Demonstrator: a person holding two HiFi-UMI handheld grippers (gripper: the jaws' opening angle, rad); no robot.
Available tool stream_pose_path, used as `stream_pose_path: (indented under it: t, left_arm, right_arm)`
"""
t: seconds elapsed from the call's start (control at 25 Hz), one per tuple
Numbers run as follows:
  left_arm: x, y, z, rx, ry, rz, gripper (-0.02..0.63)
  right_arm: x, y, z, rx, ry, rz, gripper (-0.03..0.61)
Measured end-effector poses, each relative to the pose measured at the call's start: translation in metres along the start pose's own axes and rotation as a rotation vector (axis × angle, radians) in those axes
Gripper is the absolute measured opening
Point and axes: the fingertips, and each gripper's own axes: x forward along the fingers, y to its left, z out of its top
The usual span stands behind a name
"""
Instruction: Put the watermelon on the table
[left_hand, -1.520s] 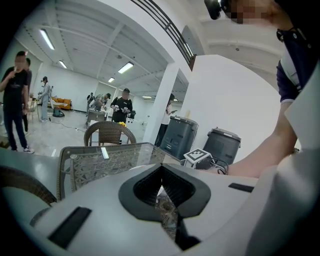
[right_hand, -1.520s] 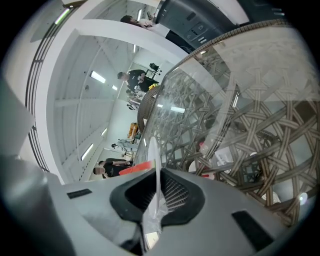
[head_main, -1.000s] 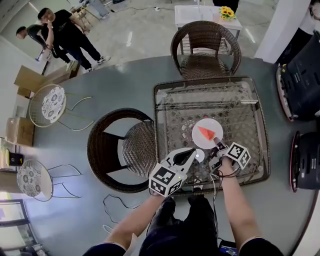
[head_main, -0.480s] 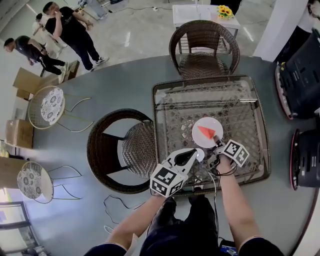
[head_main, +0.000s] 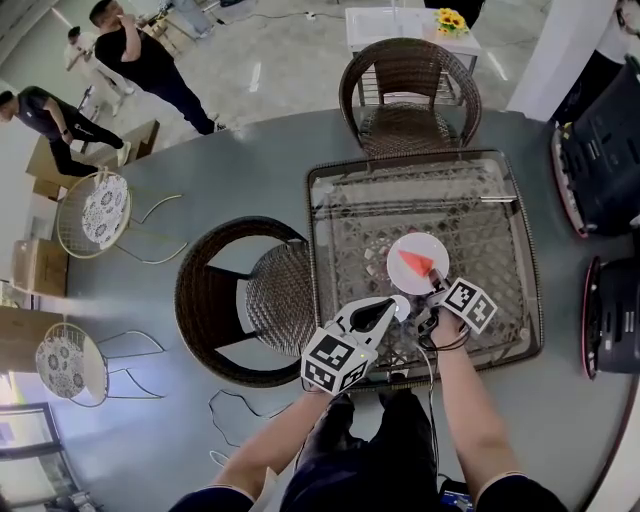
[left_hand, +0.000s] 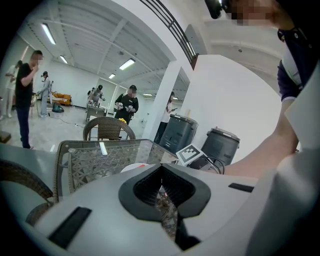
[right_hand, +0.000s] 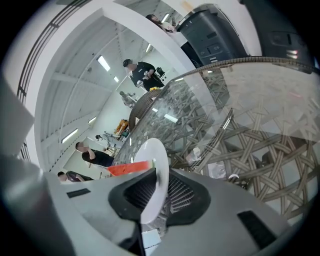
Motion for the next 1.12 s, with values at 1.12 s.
stream_pose_path:
  t: [1.12]
  left_arm:
    - [-0.002, -0.003, -0.007, 0.001, 0.018, -0.005, 0.005]
  right_arm:
    - [0.0, -0.011, 0.008, -0.104, -0.014, -0.188, 0.083]
